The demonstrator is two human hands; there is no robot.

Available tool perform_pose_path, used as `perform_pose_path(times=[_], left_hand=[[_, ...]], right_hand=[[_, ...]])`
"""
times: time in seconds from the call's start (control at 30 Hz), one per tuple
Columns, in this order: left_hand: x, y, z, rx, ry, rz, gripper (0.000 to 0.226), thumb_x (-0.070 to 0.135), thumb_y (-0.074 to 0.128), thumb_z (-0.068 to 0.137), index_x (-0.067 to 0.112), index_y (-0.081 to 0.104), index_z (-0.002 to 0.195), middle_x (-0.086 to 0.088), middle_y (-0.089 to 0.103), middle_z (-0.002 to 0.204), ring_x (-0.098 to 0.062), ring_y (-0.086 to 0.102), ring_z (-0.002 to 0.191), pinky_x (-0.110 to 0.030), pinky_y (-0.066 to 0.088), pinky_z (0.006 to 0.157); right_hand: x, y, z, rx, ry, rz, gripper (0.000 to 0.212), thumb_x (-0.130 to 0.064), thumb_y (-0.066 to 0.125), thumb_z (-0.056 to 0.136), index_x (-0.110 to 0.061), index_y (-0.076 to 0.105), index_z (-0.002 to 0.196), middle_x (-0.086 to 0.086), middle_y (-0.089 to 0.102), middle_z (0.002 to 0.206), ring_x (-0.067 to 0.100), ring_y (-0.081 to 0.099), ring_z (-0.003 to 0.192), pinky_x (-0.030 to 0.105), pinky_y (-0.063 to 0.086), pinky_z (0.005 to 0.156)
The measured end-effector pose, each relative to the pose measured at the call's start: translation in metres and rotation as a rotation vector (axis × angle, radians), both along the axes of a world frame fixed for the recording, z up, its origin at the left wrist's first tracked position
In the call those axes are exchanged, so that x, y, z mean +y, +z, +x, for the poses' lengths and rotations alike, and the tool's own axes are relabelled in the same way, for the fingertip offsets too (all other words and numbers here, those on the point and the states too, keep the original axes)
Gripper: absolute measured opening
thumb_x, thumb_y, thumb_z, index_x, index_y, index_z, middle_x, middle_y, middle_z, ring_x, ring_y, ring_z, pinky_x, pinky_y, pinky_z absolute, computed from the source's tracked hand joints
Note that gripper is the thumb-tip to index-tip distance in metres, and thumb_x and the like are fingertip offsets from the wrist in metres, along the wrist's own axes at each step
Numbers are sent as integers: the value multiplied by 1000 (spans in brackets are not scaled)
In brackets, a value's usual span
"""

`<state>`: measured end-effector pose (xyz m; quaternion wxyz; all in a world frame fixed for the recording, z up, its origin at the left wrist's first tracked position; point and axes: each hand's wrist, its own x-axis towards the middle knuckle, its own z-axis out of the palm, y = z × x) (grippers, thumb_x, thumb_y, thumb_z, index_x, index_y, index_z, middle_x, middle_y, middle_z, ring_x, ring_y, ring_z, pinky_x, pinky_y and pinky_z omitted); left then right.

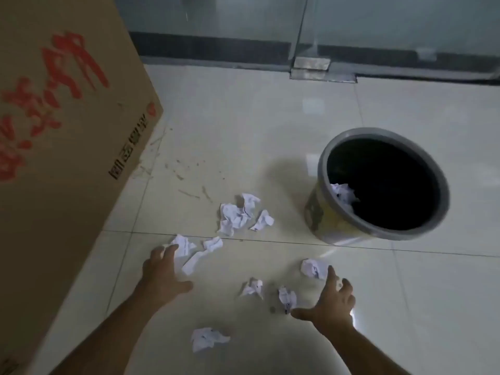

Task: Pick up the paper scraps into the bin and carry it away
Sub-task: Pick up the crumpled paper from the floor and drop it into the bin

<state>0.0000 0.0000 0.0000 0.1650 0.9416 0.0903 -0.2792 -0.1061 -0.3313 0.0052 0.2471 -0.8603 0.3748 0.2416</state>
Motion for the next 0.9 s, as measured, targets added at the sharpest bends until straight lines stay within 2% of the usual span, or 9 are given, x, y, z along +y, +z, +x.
perform_pose_path(times=[0.1, 0.2, 0.33, 0.43, 0.57, 0.63, 0.73, 0.83, 0.9], left_hand=[[8, -41, 23, -23, 17, 15, 131, 46, 94, 48, 32, 21, 156, -11, 12, 164, -39, 24, 144, -46, 36, 110], [5, -73, 43, 40, -98, 61, 140, 52, 94, 45, 39, 12, 157, -13, 6, 165, -39, 17, 148, -45, 28, 115], [-23, -88, 38, 31, -277, 75, 129, 48, 92, 51, 47, 14, 154, -3, 16, 153, -36, 29, 134, -46, 47, 101], [-56, -93, 17, 49, -423, 38, 110, 36, 88, 60, 43, 24, 150, -5, 23, 145, -32, 40, 128, -42, 51, 97], [-89, -111, -14, 48, -514, -86, 79, 19, 76, 71, 28, 37, 138, -9, 31, 137, -29, 59, 110, -39, 55, 93], [-106, -118, -25, 45, -557, -137, 71, 24, 71, 78, 24, 37, 141, -9, 37, 140, -32, 57, 114, -39, 53, 97], [-127, -122, -37, 122, -552, -264, 80, 35, 71, 78, 21, 33, 147, -7, 40, 143, -29, 42, 131, -32, 40, 105], [-134, -117, -41, 166, -386, -392, 93, 31, 87, 62, 18, 39, 141, -7, 50, 131, -24, 54, 118, -32, 48, 96], [-136, -112, -38, 163, -331, -404, 84, 27, 88, 63, 15, 48, 135, -7, 56, 131, -23, 57, 118, -35, 48, 100]], right_hand=[[6, -43, 6, 39, 74, -5, 150, -57, 90, 36, -34, -7, 148, 11, -6, 155, 37, 14, 140, 52, 41, 99], [12, -80, 6, 57, 130, -3, 149, -60, 85, 35, -33, -11, 146, 13, -5, 155, 39, 17, 139, 49, 38, 102], [29, -98, 11, -6, 243, 9, 148, -56, 89, 39, -39, -13, 144, 8, 3, 150, 36, 24, 130, 47, 44, 97], [50, -99, 23, -11, 347, 61, 148, -47, 94, 43, -41, -12, 146, 2, 2, 149, 34, 21, 134, 49, 44, 101], [74, -102, 30, -73, 372, 51, 114, -31, 91, 57, -42, 15, 141, 7, 18, 141, 33, 34, 129, 44, 50, 97], [78, -104, 33, -88, 348, 88, 100, -28, 86, 63, -37, 22, 139, 7, 26, 136, 31, 42, 125, 44, 51, 96], [80, -105, 42, -96, 270, 197, 74, -21, 76, 77, -18, 35, 139, 11, 40, 131, 29, 52, 118, 37, 47, 98], [83, -101, 47, -128, 244, 212, 34, -14, 57, 88, -6, 51, 121, 16, 53, 118, 30, 56, 108, 34, 44, 93], [83, -97, 50, -145, 249, 230, 28, -13, 56, 86, -4, 55, 112, 16, 57, 113, 30, 57, 103, 31, 42, 87]])
